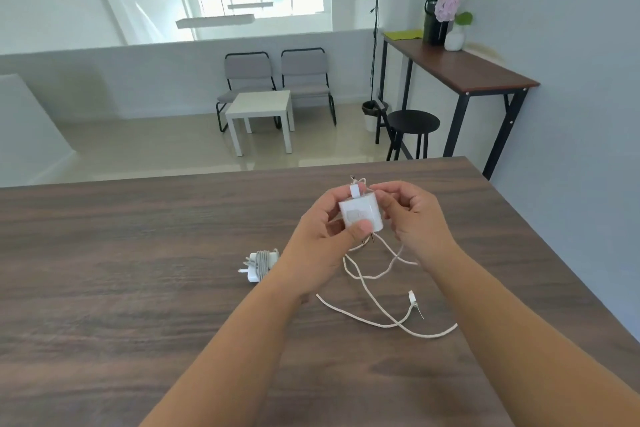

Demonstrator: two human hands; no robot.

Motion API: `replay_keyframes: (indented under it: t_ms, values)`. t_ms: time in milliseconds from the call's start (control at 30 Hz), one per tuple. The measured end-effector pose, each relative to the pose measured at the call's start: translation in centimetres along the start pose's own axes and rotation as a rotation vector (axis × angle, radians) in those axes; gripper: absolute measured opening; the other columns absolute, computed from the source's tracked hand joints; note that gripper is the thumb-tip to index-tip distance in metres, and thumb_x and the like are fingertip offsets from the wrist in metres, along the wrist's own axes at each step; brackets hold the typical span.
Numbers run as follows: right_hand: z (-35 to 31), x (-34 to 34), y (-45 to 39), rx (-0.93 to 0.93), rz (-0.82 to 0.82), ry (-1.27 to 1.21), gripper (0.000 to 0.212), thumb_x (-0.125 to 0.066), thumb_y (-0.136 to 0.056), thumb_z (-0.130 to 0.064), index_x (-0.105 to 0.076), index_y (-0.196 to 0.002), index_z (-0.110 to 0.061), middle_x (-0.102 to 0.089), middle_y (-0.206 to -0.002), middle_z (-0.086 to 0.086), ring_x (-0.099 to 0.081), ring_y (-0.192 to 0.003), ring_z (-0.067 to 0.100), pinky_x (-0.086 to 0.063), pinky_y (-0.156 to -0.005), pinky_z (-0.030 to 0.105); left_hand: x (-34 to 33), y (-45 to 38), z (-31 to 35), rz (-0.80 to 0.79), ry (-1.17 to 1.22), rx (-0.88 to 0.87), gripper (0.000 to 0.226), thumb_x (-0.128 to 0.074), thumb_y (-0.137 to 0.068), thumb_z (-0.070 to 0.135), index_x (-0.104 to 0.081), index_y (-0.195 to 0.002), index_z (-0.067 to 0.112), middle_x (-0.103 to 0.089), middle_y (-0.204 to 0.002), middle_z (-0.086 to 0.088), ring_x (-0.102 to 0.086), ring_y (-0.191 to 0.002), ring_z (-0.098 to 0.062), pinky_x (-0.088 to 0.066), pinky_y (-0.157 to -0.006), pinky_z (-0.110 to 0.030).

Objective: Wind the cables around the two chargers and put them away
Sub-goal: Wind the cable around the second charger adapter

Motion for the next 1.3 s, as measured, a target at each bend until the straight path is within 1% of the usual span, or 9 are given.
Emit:
replay_keyframes:
  t_ms: [100,233,333,467,667,767,1033,1167,1300]
  values:
    - [0.9,-1.3,0.9,0.017,-0.008,0.069,0.021,-0.061,-0.092,-0.014,-0.071,-0.090,-0.032,-0.061,-0.066,0.000,-0.048,-0.051,0.000,-0.040,-0.055,0.020,0.4,-0.6,0.8,0.153,0.040,-0.071,0.038,-0.070,-0.085,-0.001,-0.061,-0.118,0.017,-0.074,-0.102,0.008,-0.069,-0.091,-0.011,-0.056,-0.083,-0.032]
    - [1.0,-2.8,2.8,0.053,-0.073,0.223,0.016,-0.061,-0.093,-0.022,-0.066,-0.100,-0.035,-0.061,-0.064,-0.004,-0.055,-0.055,-0.001,-0.043,-0.059,0.017,1.7,-1.0,0.6,0.348,0.025,-0.101,0.040,-0.078,-0.080,0.004,-0.063,-0.113,0.022,-0.075,-0.100,0.005,-0.072,-0.091,-0.013,-0.056,-0.079,-0.029]
    - [0.6,-3.3,3.9,0.076,-0.135,0.327,0.011,-0.061,-0.093,-0.026,-0.070,-0.098,-0.029,-0.065,-0.069,0.006,-0.052,-0.059,0.005,-0.044,-0.061,0.021,2.3,-0.9,0.1,0.440,-0.002,-0.093,0.044,-0.079,-0.079,0.006,-0.062,-0.115,0.021,-0.075,-0.101,0.000,-0.073,-0.089,-0.012,-0.055,-0.072,-0.022]
    - [-0.8,-3.3,4.5,0.191,-0.213,0.518,0.008,-0.061,-0.092,-0.024,-0.068,-0.092,-0.019,-0.052,-0.053,-0.011,-0.048,-0.053,0.004,-0.036,-0.055,0.013,2.8,-0.6,-0.1,0.447,-0.209,-0.095,0.045,-0.082,-0.077,0.015,-0.062,-0.113,0.031,-0.073,-0.105,0.004,-0.071,-0.093,-0.011,-0.056,-0.077,-0.022]
    - [-3.9,-1.9,3.8,0.232,-0.381,0.794,0.014,-0.062,-0.089,-0.033,-0.068,-0.081,-0.023,-0.050,-0.048,-0.013,-0.048,-0.052,0.002,-0.032,-0.052,0.014,3.6,0.2,-0.1,0.290,-0.531,-0.117,0.045,-0.079,-0.081,0.022,-0.060,-0.117,0.038,-0.071,-0.107,0.012,-0.067,-0.097,-0.002,-0.053,-0.081,-0.015]
    - [-5.7,-0.9,3.3,0.195,-0.493,0.835,0.012,-0.065,-0.087,-0.035,-0.069,-0.078,-0.026,-0.052,-0.052,-0.033,-0.050,-0.054,-0.007,-0.034,-0.051,0.012,4.1,0.6,-0.3,0.145,-0.597,-0.107,0.041,-0.074,-0.086,0.023,-0.058,-0.120,0.040,-0.069,-0.114,0.010,-0.067,-0.101,-0.006,-0.054,-0.082,-0.021]
    - [-7.8,-1.0,2.1,0.269,-0.523,0.621,0.010,-0.081,-0.074,-0.029,-0.073,-0.075,-0.022,-0.068,-0.066,0.002,-0.057,-0.061,0.013,-0.041,-0.057,0.017,3.4,2.1,0.3,-0.143,-0.556,-0.009,0.034,-0.065,-0.092,0.017,-0.054,-0.122,0.028,-0.068,-0.106,0.002,-0.066,-0.088,-0.018,-0.056,-0.081,-0.032]
    - [-8.0,-0.9,2.0,0.262,-0.520,0.481,0.016,-0.086,-0.067,-0.025,-0.072,-0.070,-0.017,-0.067,-0.067,-0.001,-0.052,-0.059,0.008,-0.041,-0.056,0.017,3.5,2.5,0.6,-0.143,-0.411,0.029,0.039,-0.070,-0.087,0.011,-0.052,-0.120,0.019,-0.069,-0.110,-0.003,-0.064,-0.092,-0.019,-0.055,-0.083,-0.032]
    - [-7.6,-0.8,1.8,0.213,-0.568,0.417,0.016,-0.087,-0.067,-0.022,-0.075,-0.073,-0.013,-0.066,-0.065,-0.015,-0.054,-0.059,-0.002,-0.041,-0.059,0.011,3.5,2.8,1.0,-0.222,-0.428,0.048,0.036,-0.072,-0.086,0.009,-0.059,-0.119,0.019,-0.070,-0.112,-0.004,-0.064,-0.101,-0.031,-0.056,-0.086,-0.044]
Point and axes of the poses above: each hand's wrist, its own y-axis away from the middle knuckle, its own x-axis out of the back of the hand, z = x × y, the point moved 3 cm from there along -y, towards the middle knuckle
